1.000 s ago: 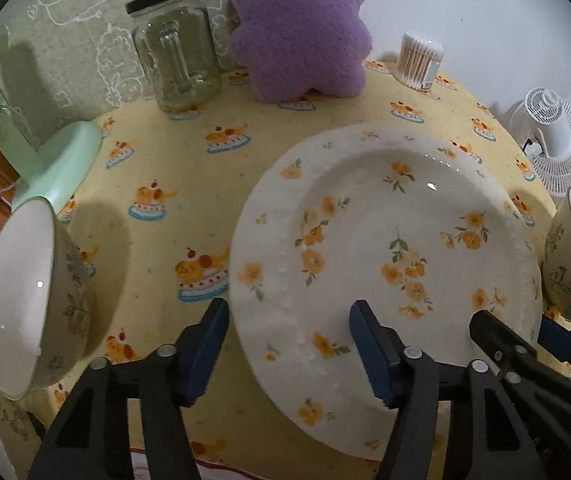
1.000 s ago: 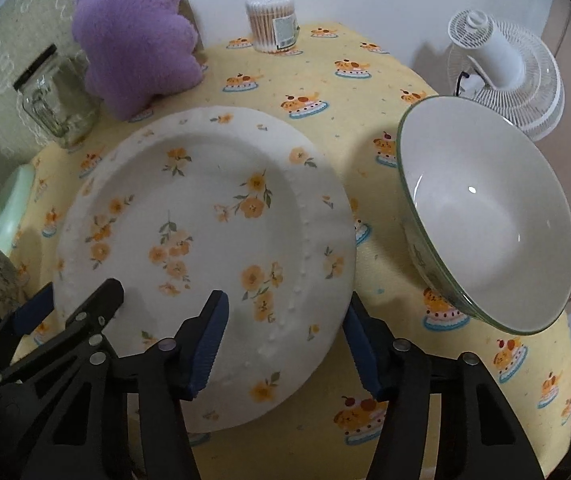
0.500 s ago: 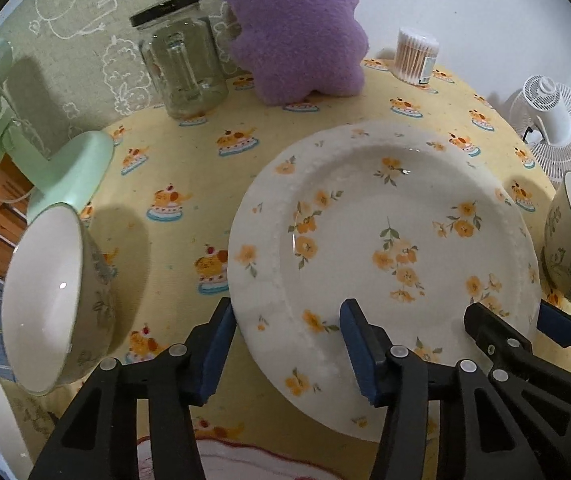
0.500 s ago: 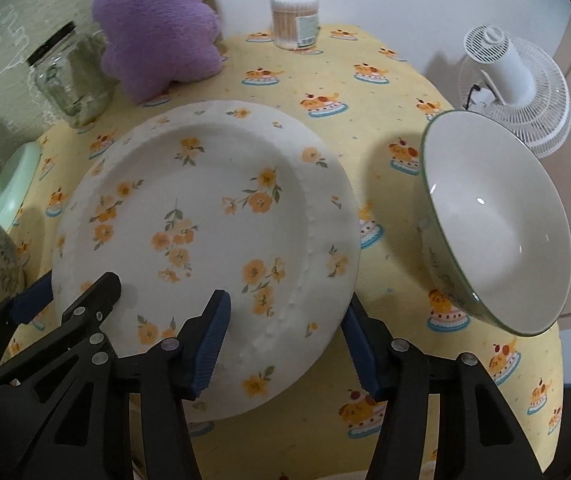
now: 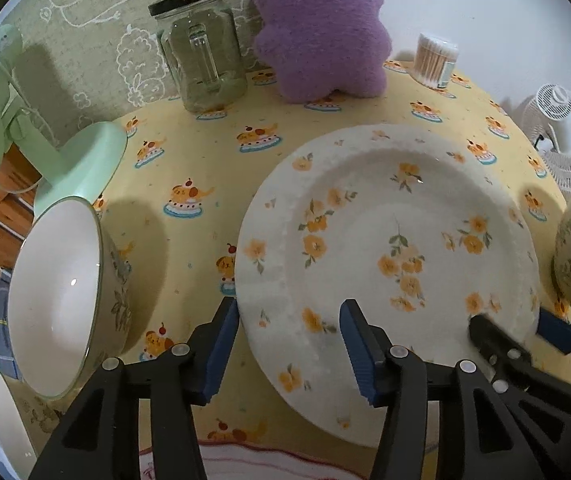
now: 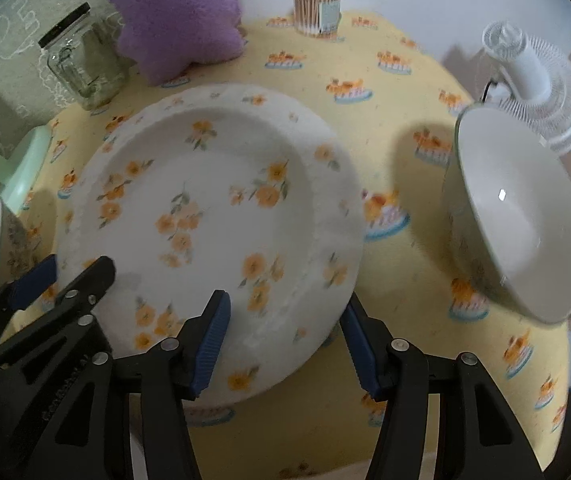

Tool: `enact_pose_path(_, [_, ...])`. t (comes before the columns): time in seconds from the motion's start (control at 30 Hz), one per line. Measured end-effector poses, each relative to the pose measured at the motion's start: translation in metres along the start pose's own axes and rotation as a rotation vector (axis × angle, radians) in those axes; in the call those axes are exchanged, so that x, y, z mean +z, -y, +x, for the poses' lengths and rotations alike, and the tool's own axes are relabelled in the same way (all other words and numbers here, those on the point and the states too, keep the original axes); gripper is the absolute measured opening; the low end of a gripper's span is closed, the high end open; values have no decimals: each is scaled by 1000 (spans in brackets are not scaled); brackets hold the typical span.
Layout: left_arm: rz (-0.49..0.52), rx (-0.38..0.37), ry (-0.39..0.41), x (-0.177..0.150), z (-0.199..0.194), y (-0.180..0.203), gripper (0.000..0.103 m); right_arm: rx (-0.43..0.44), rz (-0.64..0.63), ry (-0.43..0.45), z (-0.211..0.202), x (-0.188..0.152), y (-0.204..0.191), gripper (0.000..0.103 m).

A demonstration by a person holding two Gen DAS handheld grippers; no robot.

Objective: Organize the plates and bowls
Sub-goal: 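Lift the large plate with both grippers and carry it toward the smaller floral plate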

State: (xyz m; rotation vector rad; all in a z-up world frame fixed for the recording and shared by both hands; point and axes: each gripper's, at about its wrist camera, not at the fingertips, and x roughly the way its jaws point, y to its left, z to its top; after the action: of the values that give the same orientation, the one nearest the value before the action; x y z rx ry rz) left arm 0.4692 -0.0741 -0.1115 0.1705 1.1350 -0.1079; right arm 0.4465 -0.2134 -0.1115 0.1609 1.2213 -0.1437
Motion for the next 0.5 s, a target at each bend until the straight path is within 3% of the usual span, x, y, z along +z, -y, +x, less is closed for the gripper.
enact_pose_path(0.33, [-9, -16, -2, 22, 17, -4, 57, -25, 18, 16, 20, 33, 6, 61])
enact_pose_path(0.5, [-11, -23, 9, 29, 21, -3, 60, -16, 46, 23, 26, 40, 7, 66])
